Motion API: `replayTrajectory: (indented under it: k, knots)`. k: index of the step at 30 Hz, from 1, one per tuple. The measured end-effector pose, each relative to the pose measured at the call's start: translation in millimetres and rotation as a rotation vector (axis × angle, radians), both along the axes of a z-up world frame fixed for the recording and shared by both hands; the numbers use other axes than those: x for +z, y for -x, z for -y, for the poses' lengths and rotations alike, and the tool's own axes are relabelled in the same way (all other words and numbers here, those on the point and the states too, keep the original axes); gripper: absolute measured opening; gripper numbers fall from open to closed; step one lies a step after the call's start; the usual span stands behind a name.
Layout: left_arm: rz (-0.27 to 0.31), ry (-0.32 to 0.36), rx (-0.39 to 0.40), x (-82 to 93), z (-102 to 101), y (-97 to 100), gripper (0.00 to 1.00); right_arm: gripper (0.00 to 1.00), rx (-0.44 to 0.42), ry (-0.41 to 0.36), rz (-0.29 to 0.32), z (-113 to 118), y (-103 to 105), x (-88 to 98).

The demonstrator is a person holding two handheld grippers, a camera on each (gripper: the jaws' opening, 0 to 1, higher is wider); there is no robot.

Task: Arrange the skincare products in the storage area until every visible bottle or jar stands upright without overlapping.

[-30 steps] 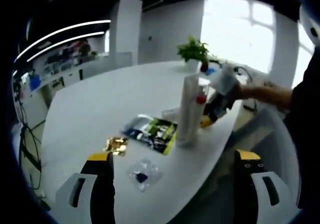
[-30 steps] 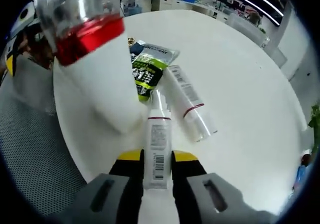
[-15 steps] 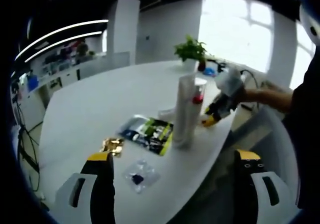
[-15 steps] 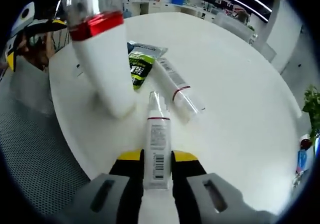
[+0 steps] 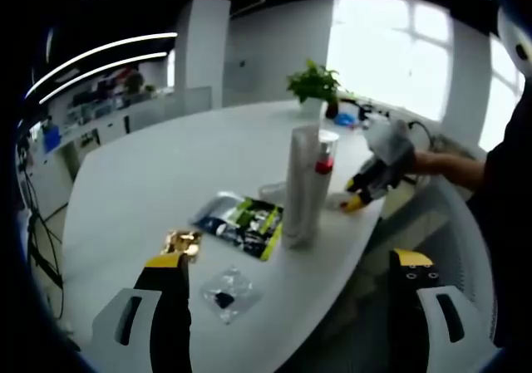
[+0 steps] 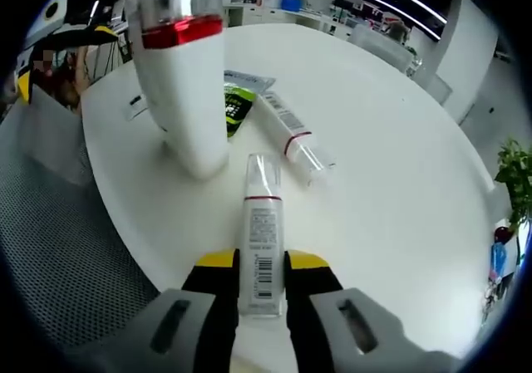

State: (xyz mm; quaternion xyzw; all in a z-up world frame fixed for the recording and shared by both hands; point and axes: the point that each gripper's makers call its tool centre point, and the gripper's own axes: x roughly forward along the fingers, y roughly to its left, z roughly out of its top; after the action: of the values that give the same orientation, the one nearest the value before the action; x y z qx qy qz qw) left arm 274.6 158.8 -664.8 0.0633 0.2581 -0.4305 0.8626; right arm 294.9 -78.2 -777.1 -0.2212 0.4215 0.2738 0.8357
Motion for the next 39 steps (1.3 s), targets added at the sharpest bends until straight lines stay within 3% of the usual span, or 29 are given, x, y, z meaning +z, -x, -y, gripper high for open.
replayTrajectory:
  k: [6,13,21,24,28,35,39]
  knots:
    - [0.0,0.013,0.001,1.3,2.7,-1.3,0.97,0.2,-0.041,-0.103,-0.012,-3.4,14.6,1.4]
    - [-0.002,0.012,-0.009,2.0,5.8,-1.0,0.97,0.2,-0.063,-0.165,0.006,-5.4,22.7,13.7]
    - [0.0,0.018,-0.017,3.3,8.8,-1.5,0.97,0.2,-0.067,-0.244,0.017,-11.9,27.5,38.4]
    - [0.003,0.022,-0.017,4.3,9.2,-1.3,0.97,0.19,-0.044,-0.232,0.06,-9.3,30.2,51.7]
    - [0.007,0.021,-0.013,4.8,8.1,-1.2,0.97,0.19,-0.036,-0.332,0.089,-16.1,34.4,74.8]
    - [0.014,0.034,-0.006,8.6,8.1,-1.3,0.97,0.19,-0.035,-0.394,0.119,-19.2,41.2,98.8]
    - [0.025,0.036,-0.017,13.5,11.6,0.8,0.97,0.19,-0.022,-0.479,0.129,-27.4,45.5,116.4]
